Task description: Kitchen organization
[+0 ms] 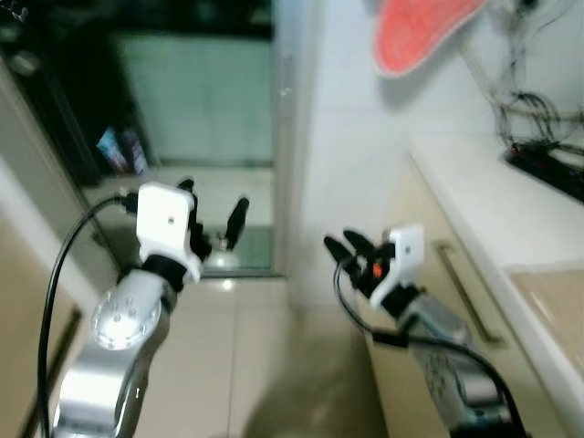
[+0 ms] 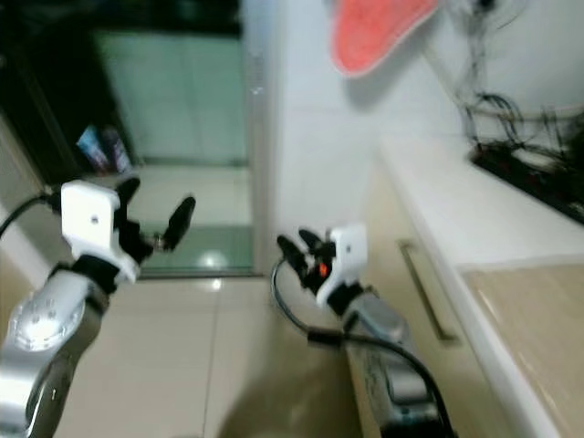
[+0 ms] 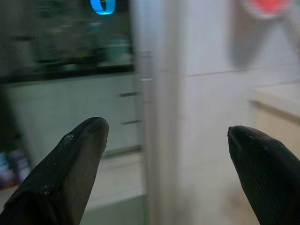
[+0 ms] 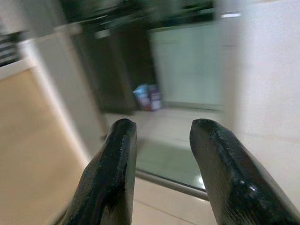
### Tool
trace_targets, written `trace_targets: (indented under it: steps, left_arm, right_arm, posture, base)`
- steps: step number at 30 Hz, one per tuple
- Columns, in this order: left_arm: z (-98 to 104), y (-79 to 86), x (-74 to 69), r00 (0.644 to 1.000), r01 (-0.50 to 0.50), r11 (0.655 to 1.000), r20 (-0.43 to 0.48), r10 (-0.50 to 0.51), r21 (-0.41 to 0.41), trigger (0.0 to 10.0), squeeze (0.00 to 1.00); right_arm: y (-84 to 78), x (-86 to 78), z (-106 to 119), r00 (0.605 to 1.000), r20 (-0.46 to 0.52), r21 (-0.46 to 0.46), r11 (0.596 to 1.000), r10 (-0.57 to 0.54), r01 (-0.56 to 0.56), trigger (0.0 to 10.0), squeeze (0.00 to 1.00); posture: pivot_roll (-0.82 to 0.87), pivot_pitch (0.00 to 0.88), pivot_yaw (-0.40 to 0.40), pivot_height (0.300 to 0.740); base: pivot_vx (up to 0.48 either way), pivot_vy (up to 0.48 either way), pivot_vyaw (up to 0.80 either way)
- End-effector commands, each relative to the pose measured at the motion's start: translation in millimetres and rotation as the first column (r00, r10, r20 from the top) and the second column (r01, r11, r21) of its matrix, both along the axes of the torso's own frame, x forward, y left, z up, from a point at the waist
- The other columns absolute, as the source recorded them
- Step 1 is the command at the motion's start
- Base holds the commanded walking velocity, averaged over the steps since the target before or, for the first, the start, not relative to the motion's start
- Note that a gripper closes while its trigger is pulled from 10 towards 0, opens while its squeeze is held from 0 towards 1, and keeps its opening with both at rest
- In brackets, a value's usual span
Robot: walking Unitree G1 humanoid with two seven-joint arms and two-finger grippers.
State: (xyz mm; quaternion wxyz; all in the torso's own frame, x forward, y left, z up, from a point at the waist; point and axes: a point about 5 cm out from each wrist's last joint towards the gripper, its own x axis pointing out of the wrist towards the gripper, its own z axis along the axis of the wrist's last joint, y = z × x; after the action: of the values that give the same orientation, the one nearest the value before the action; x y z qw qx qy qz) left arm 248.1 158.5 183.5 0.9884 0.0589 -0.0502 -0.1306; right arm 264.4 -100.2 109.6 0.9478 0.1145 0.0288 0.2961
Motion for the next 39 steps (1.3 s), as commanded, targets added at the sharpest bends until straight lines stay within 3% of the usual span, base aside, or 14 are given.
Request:
trace_targets:
  steps: [1,9,13,15,16,20,22,28,29,30,35,36,37,39]
  left_arm:
    - [-4.2,7.0,-1.9,0.999,-0.032,0.999,-0.022,0.033,0.014,10.0,0.00]
    - [-11.6,6.9,-2.5,0.998,-0.028,1.000,-0.049,0.029,0.014,10.0,0.00]
    - [-28.1,13.6,4.2,0.989,-0.099,0.993,-0.116,0.091,-0.061,10.0,0.00]
    - [-60.0,28.8,11.0,0.947,-0.254,0.959,-0.231,0.221,-0.126,10.0,0.00]
    - [-60.0,28.8,11.0,0.947,-0.254,0.959,-0.231,0.221,-0.126,10.0,0.00]
    - [-113.8,38.2,5.2,0.873,-0.259,0.966,-0.422,0.242,0.018,10.0,0.00]
    - [-128.0,41.3,3.7,0.853,-0.275,0.961,-0.459,0.249,0.009,10.0,0.00]
    - [-202.2,49.6,-17.7,0.699,-0.346,0.938,-0.662,0.272,0.021,10.0,0.00]
    - [-202.2,49.6,-17.7,0.699,-0.346,0.938,-0.662,0.272,0.021,10.0,0.00]
    - [-225.9,50.7,-34.6,0.595,-0.389,0.921,-0.762,0.257,0.007,10.0,0.00]
    - [-242.3,52.8,-51.4,0.518,-0.381,0.923,-0.816,0.256,0.048,10.0,0.00]
    - [-250.6,55.1,-61.4,0.463,-0.395,0.916,-0.845,0.268,0.074,10.0,0.00]
    - [-250.6,55.1,-61.4,0.463,-0.395,0.916,-0.845,0.268,0.074,10.0,0.00]
    - [-261.5,54.6,-74.8,0.391,-0.416,0.905,-0.881,0.267,0.090,10.0,0.00]
  right_arm:
    - [10.6,2.2,2.7,0.999,0.021,-0.001,0.999,0.044,-0.044,10.0,0.00]
    - [10.1,5.4,-3.8,1.000,0.025,-0.034,0.999,0.011,-0.010,10.0,0.00]
    - [-1.5,13.8,-11.8,0.993,0.024,-0.121,0.985,-0.118,0.120,10.0,0.00]
    - [-14.7,18.6,-30.9,0.978,0.019,-0.265,0.942,-0.208,0.205,10.0,0.00]
    - [-14.7,18.6,-30.9,0.978,0.019,-0.265,0.942,-0.208,0.205,10.0,0.00]
    - [-29.1,18.1,-67.0,0.922,-0.202,-0.280,0.922,-0.329,0.268,10.0,0.00]
    - [-29.2,15.4,-82.4,0.906,-0.268,-0.311,0.920,-0.327,0.240,10.0,0.00]
    - [-32.5,-10.1,-139.8,0.812,-0.474,-0.441,0.890,-0.341,0.116,10.0,0.00]
    - [-32.5,-10.1,-139.8,0.812,-0.474,-0.441,0.890,-0.341,0.116,10.0,0.00]
    - [-33.4,-23.7,-155.0,0.773,-0.537,-0.461,0.885,-0.338,0.066,10.0,0.00]
    - [-37.2,-42.5,-171.9,0.687,-0.626,-0.479,0.877,-0.369,0.035,10.0,0.00]
    - [-41.3,-55.8,-181.7,0.633,-0.665,-0.507,0.862,-0.397,0.007,10.0,0.00]
    - [-41.3,-55.8,-181.7,0.633,-0.665,-0.507,0.862,-0.397,0.007,10.0,0.00]
    - [-47.4,-75.5,-193.9,0.541,-0.715,-0.535,0.844,-0.443,-0.017,10.0,0.00]
  posture:
    - [0.07,0.010,-0.079,0.740]
    - [0.06,0.005,-0.050,0.740]
    - [0.05,0.002,-0.030,0.740]
    - [0.03,0.000,-0.025,0.740]
    - [0.03,0.000,-0.025,0.740]
    - [0.02,0.000,-0.025,0.740]
    - [0.01,0.000,-0.024,0.740]
    - [-0.01,0.000,-0.052,0.740]
    - [-0.01,0.000,-0.052,0.740]
    - [-0.01,0.000,-0.056,0.740]
    - [-0.01,0.000,-0.060,0.740]
    - [0.00,0.000,-0.066,0.740]
    - [0.00,0.000,-0.066,0.740]
    - [0.01,0.000,-0.072,0.740]
  base:
    - [0.262,0.000,0.80]
    - [0.255,0.000,0.80]
    - [0.000,0.000,0.00]
    - [0.000,0.000,0.00]
    - [0.000,0.000,0.00]
    - [0.000,0.000,0.00]
    - [0.000,0.000,0.00]
    - [0.000,0.000,0.00]
    - [0.000,0.000,0.00]
    - [0.000,0.000,0.00]
    - [0.000,0.000,0.00]
    - [0.000,0.000,0.00]
    - [0.000,0.000,0.00]
    - [0.000,0.000,0.00]
